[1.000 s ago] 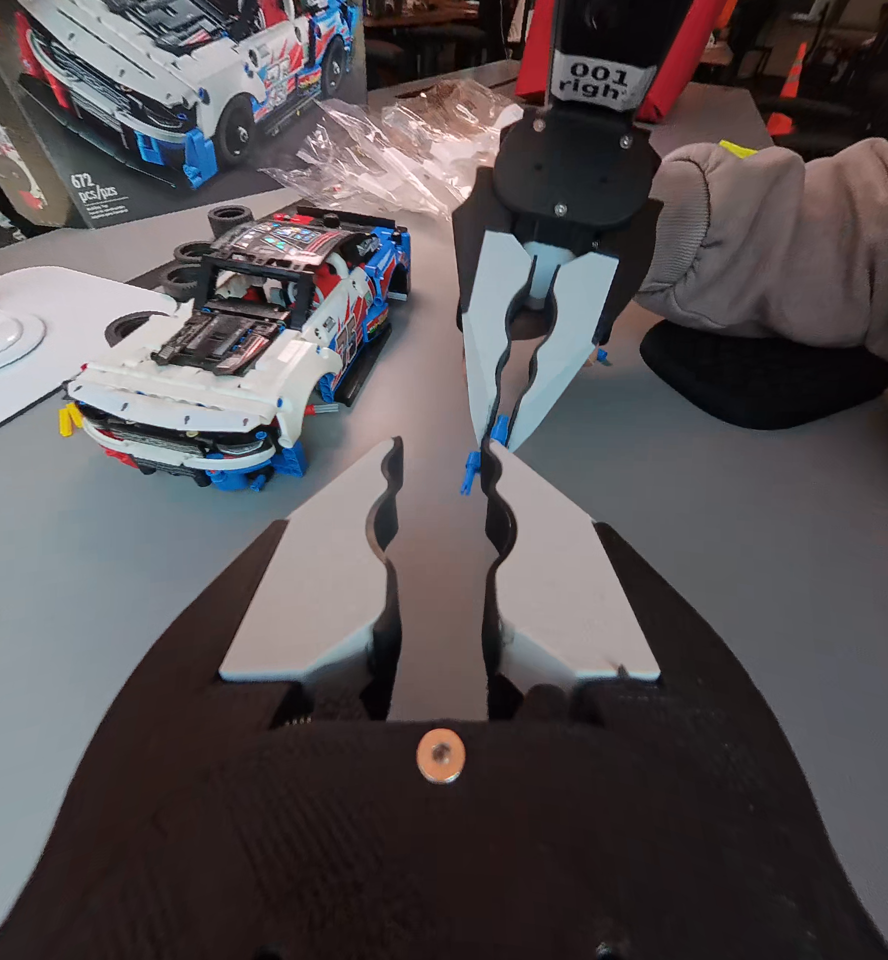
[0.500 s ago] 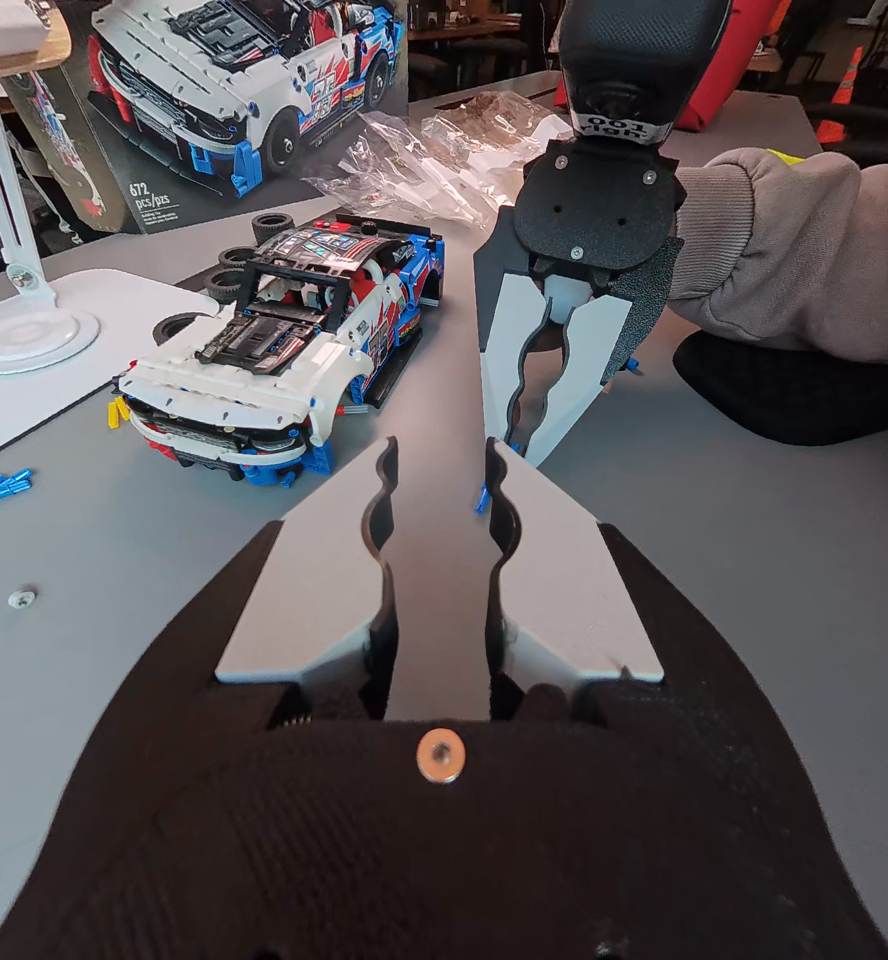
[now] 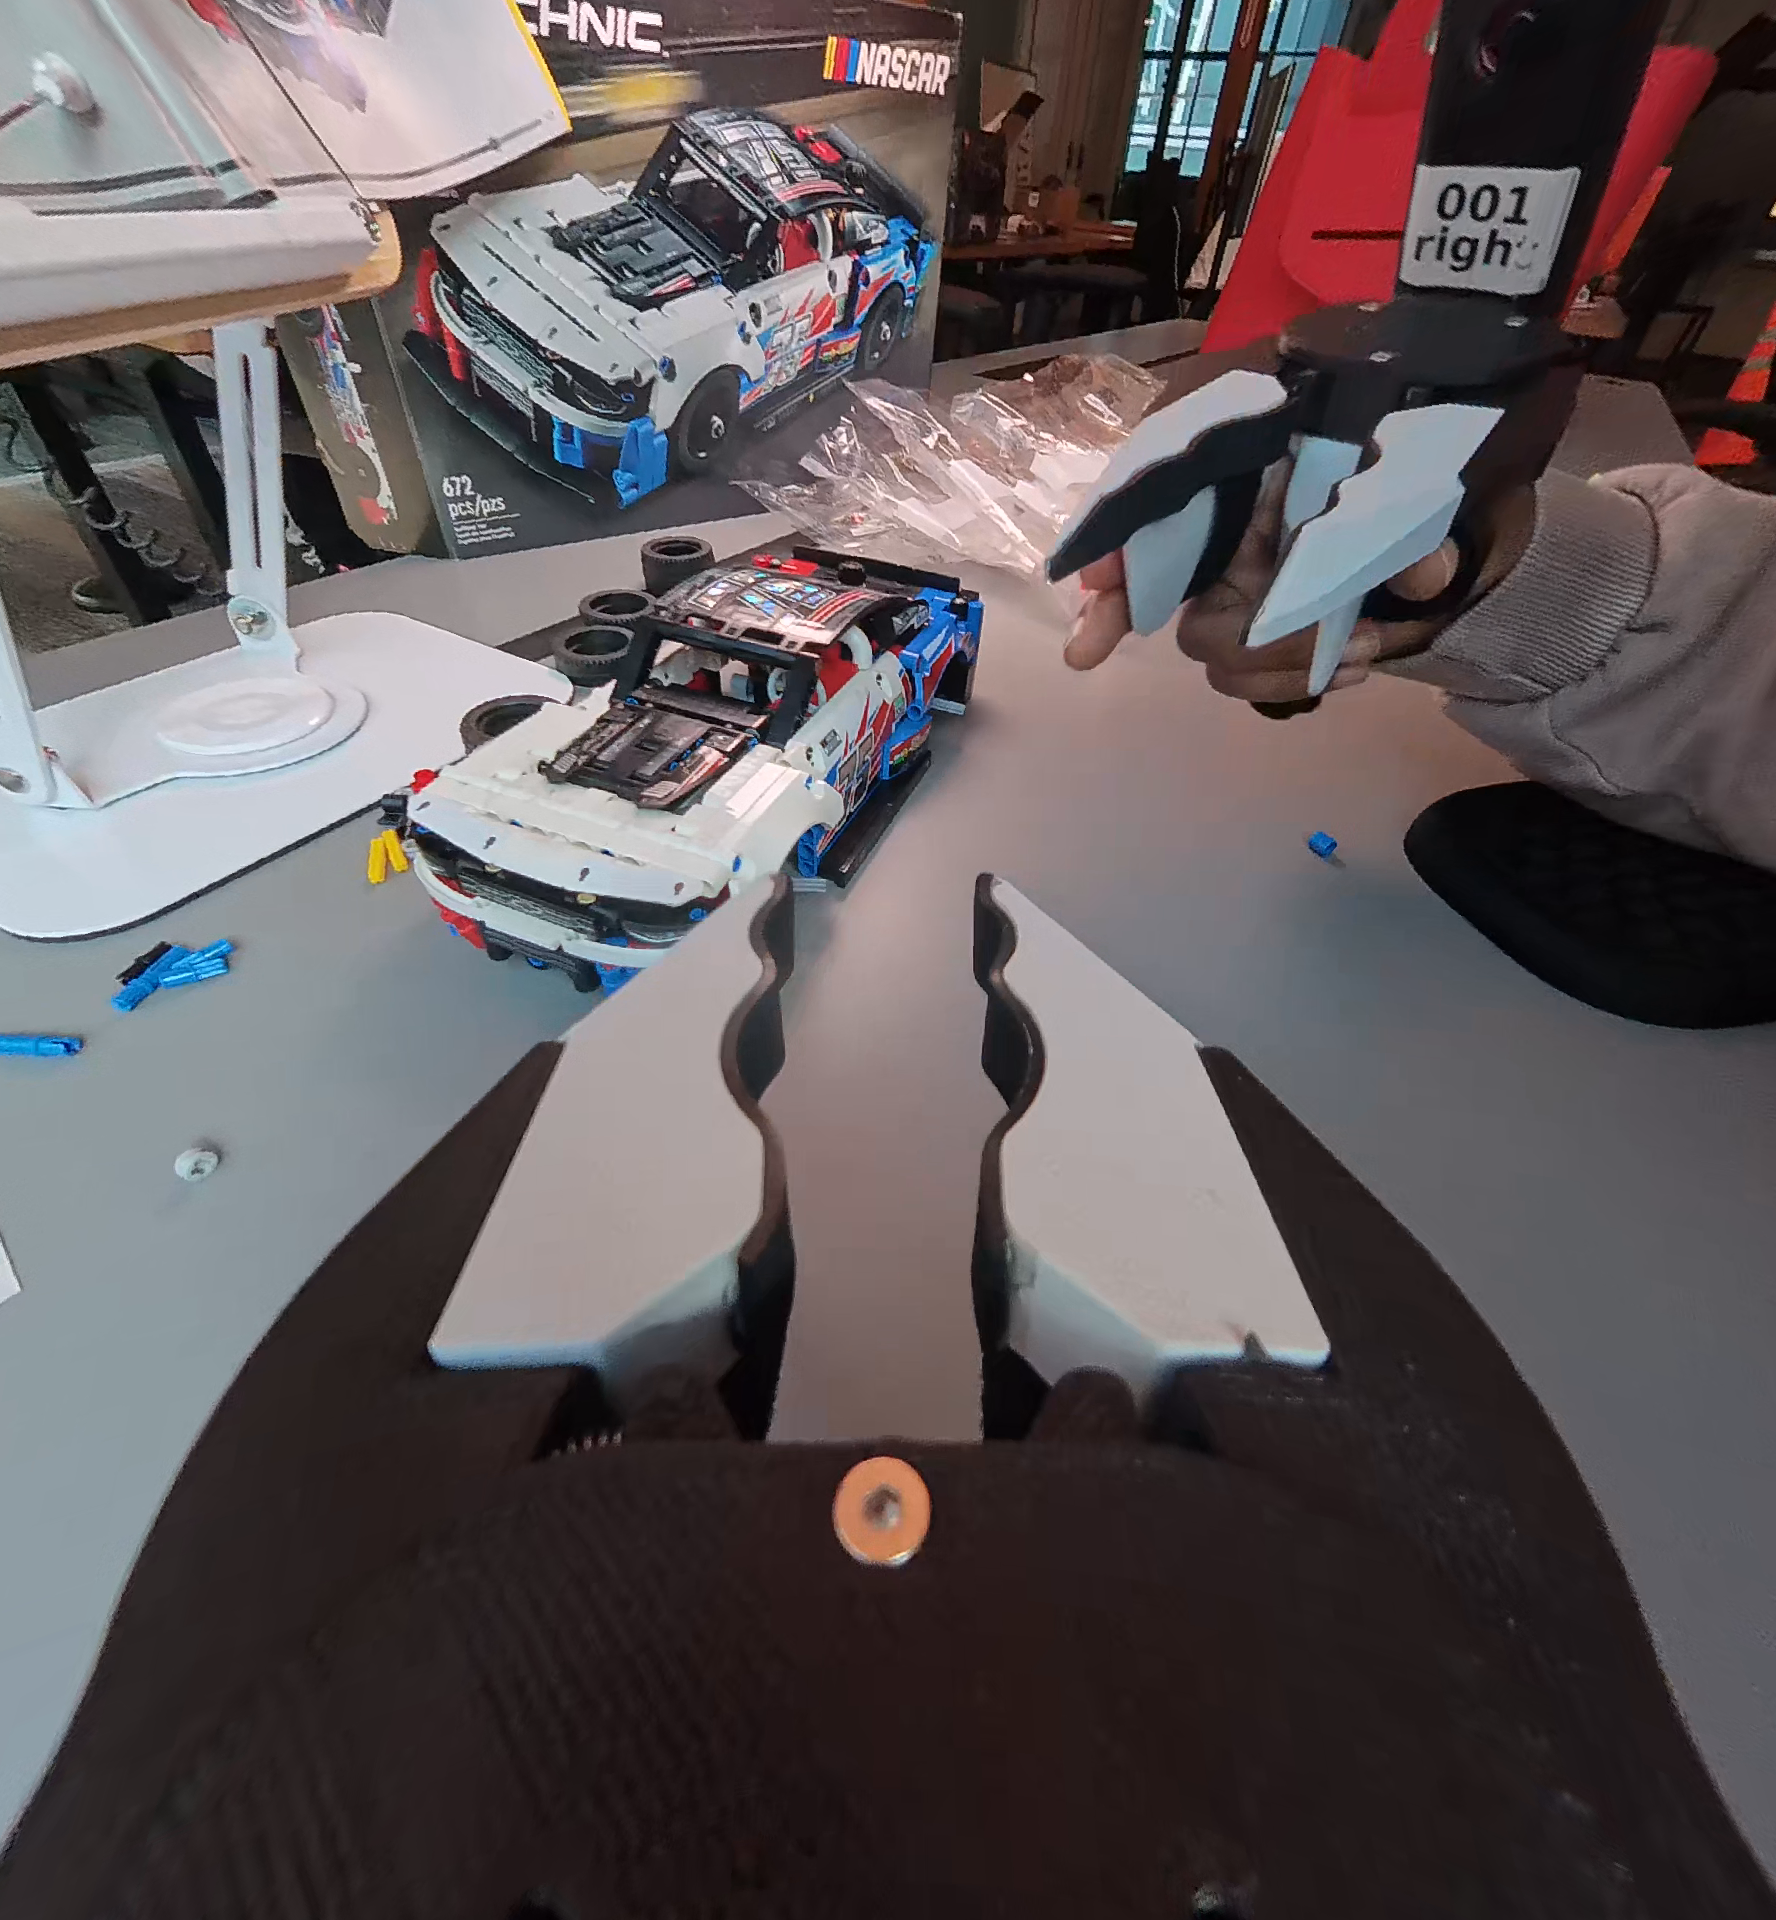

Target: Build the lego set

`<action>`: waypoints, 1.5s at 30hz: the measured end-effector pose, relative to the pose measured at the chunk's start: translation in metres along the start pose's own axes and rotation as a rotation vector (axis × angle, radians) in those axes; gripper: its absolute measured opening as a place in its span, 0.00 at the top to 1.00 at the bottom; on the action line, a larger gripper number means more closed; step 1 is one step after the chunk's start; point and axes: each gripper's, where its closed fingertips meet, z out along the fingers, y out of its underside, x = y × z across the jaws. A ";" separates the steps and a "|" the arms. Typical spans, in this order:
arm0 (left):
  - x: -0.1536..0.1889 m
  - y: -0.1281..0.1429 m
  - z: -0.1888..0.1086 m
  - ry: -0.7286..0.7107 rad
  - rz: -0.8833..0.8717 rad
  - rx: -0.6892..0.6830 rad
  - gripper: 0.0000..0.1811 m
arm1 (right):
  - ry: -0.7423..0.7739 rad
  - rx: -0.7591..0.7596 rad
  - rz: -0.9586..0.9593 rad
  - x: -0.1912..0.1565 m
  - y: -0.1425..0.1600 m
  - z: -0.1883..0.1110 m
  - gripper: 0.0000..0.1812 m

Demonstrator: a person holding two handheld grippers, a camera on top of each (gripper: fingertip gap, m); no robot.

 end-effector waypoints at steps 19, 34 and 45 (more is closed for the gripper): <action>-0.084 -0.025 -0.040 -0.356 -0.071 0.219 0.81 | 0.335 0.236 0.015 0.041 -0.001 -0.045 0.83; -0.089 -0.030 -0.047 -0.374 -0.092 0.248 0.82 | 0.341 0.165 -0.017 0.043 0.015 -0.036 0.87; -0.088 -0.034 -0.049 -0.370 -0.087 0.265 0.82 | 0.347 0.141 -0.021 0.046 0.021 -0.034 0.88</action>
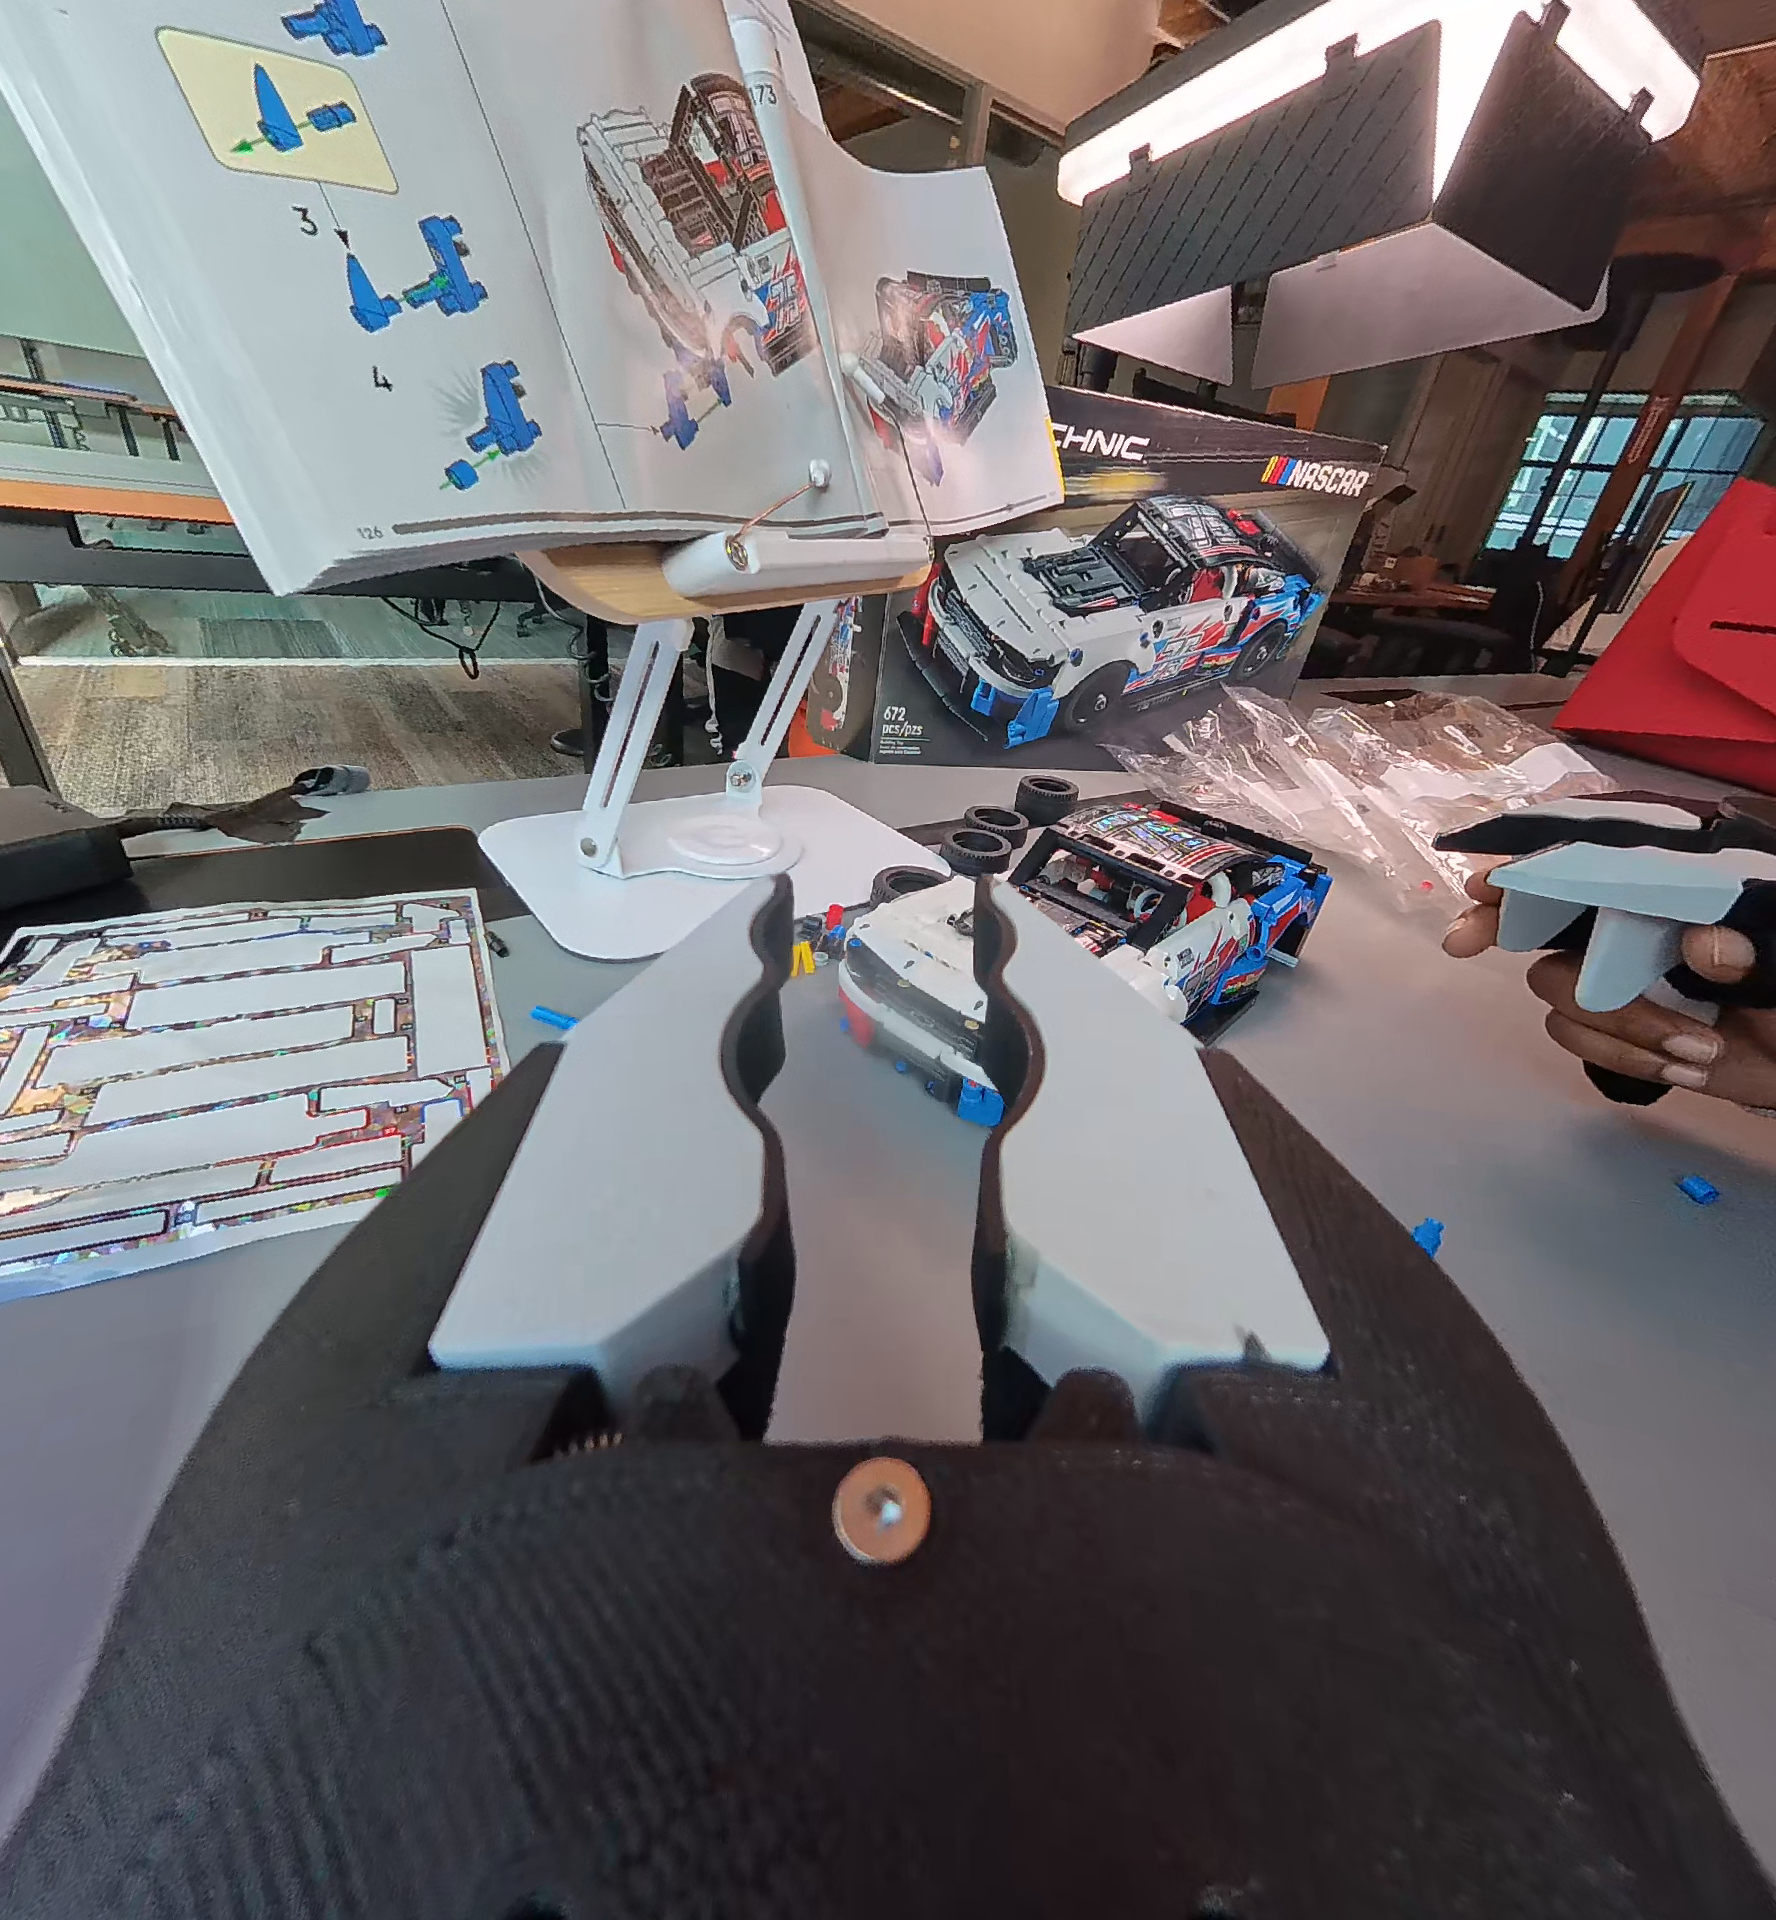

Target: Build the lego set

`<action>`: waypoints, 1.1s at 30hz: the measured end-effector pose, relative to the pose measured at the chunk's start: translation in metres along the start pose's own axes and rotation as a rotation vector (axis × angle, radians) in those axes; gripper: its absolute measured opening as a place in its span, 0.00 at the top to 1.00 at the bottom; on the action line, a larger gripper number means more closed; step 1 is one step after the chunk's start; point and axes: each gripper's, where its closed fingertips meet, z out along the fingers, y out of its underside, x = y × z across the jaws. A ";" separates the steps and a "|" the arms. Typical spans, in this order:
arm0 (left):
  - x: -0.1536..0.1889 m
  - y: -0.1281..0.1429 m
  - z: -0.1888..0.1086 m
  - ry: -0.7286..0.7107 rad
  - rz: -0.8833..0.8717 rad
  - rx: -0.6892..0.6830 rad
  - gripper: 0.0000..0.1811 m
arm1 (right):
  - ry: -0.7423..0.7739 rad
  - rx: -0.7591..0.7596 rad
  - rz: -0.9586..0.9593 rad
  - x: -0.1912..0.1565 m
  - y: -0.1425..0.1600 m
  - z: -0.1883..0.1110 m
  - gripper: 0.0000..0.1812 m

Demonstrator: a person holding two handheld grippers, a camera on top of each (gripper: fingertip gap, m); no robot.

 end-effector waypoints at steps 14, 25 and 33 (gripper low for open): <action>-0.002 -0.002 -0.001 -0.013 0.014 0.015 0.80 | -0.003 -0.025 -0.023 -0.001 0.005 0.002 0.89; -0.003 -0.003 -0.001 -0.019 0.008 0.016 0.79 | -0.001 -0.026 -0.001 -0.001 0.005 0.001 0.89; -0.002 -0.003 -0.002 -0.017 -0.003 0.020 0.79 | -0.001 -0.030 -0.010 -0.001 0.005 0.001 0.89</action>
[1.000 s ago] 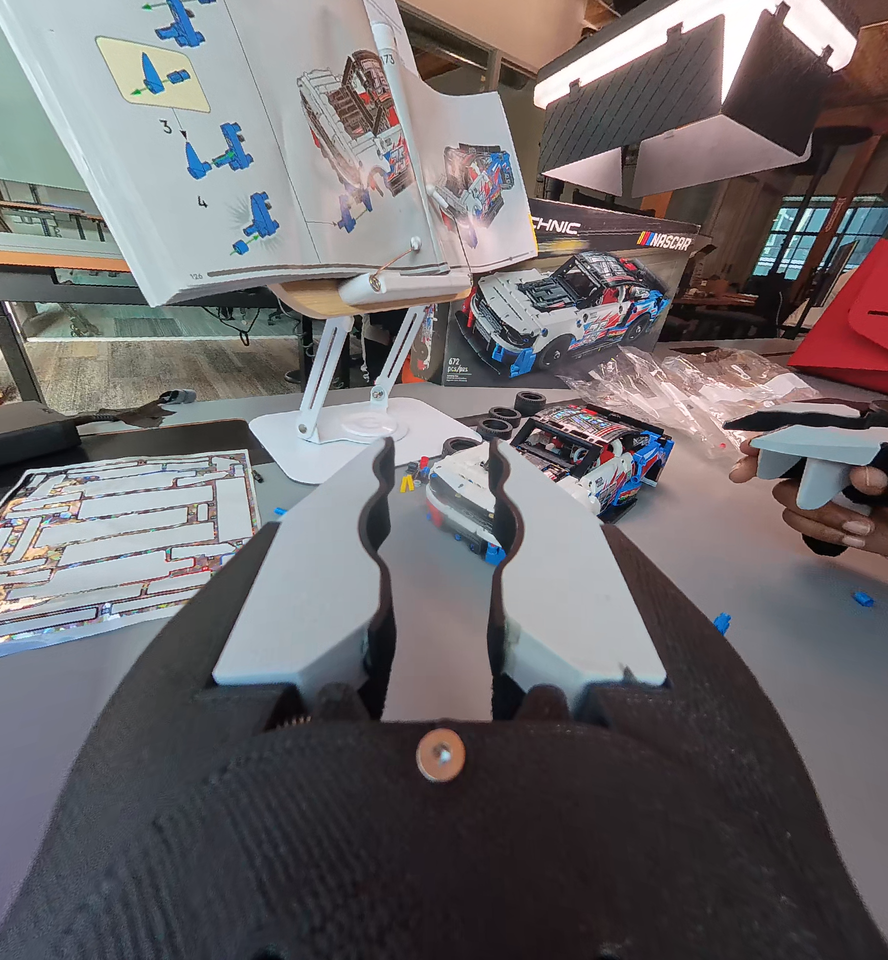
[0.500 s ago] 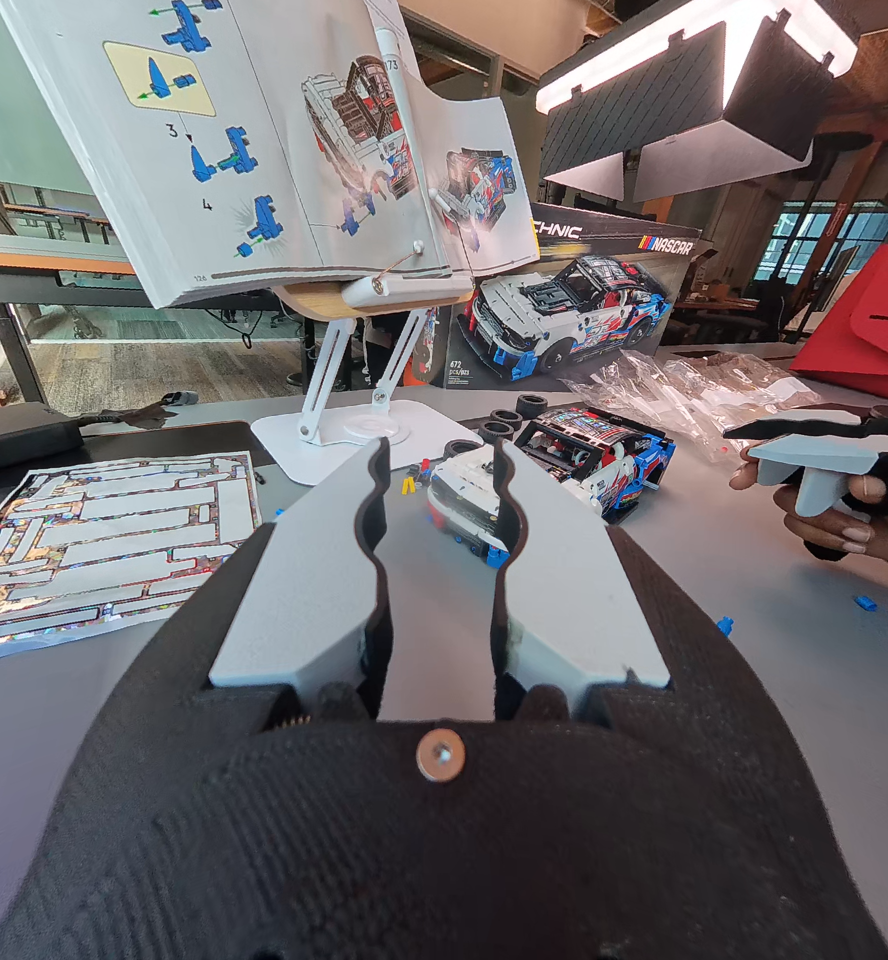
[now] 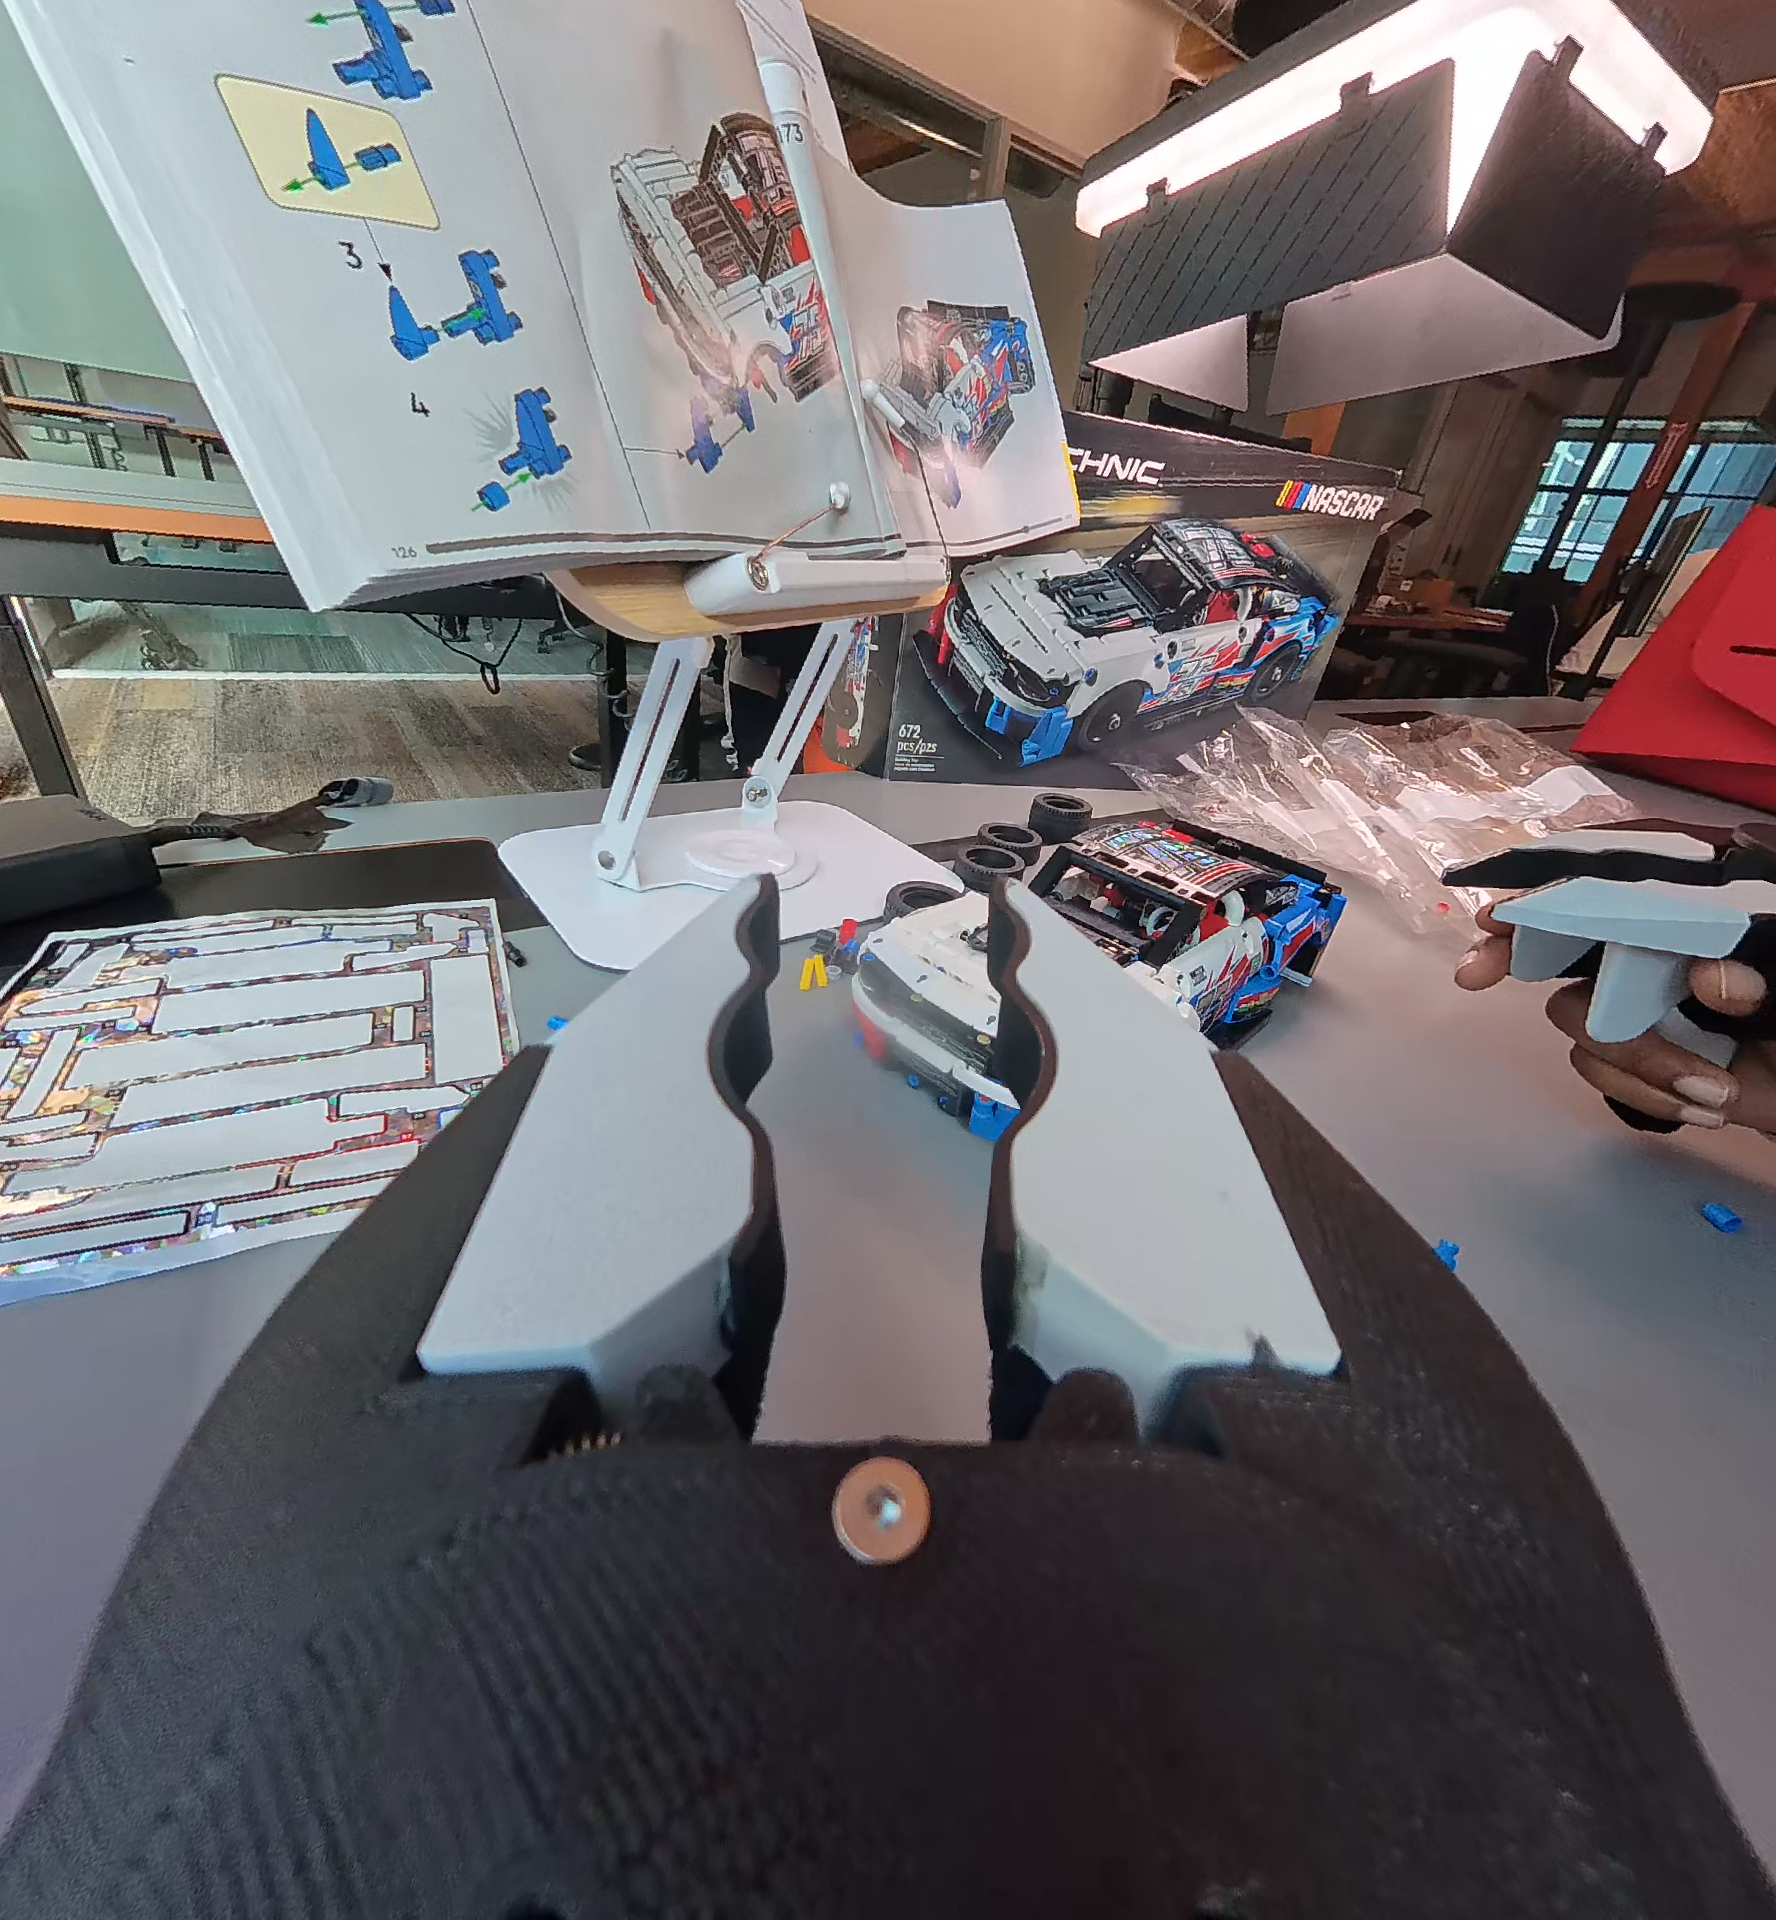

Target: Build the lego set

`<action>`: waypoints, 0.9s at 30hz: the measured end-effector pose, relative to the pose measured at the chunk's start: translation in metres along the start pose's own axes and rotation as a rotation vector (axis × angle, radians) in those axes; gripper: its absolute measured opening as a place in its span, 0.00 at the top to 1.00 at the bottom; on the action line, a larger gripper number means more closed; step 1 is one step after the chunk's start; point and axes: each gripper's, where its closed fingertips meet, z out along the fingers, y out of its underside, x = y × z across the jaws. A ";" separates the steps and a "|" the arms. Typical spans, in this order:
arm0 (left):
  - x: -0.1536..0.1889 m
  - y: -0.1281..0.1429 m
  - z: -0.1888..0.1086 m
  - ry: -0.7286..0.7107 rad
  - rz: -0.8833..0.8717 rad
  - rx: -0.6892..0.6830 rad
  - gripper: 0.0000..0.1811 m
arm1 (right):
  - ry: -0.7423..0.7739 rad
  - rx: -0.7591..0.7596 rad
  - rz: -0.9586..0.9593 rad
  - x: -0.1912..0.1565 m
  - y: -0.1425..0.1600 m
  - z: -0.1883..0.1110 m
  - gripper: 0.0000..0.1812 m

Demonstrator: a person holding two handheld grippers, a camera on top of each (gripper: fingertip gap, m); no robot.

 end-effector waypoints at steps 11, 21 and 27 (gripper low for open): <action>0.019 0.015 0.006 0.090 0.010 -0.082 0.75 | -0.012 -0.019 -0.025 -0.004 0.003 0.001 0.90; 0.089 0.056 0.004 0.413 0.100 -0.289 0.75 | -0.108 -0.126 -0.042 -0.023 0.015 0.002 0.91; 0.132 0.115 -0.011 0.626 0.234 -0.577 0.79 | -0.263 -0.280 -0.139 -0.064 0.035 0.005 0.95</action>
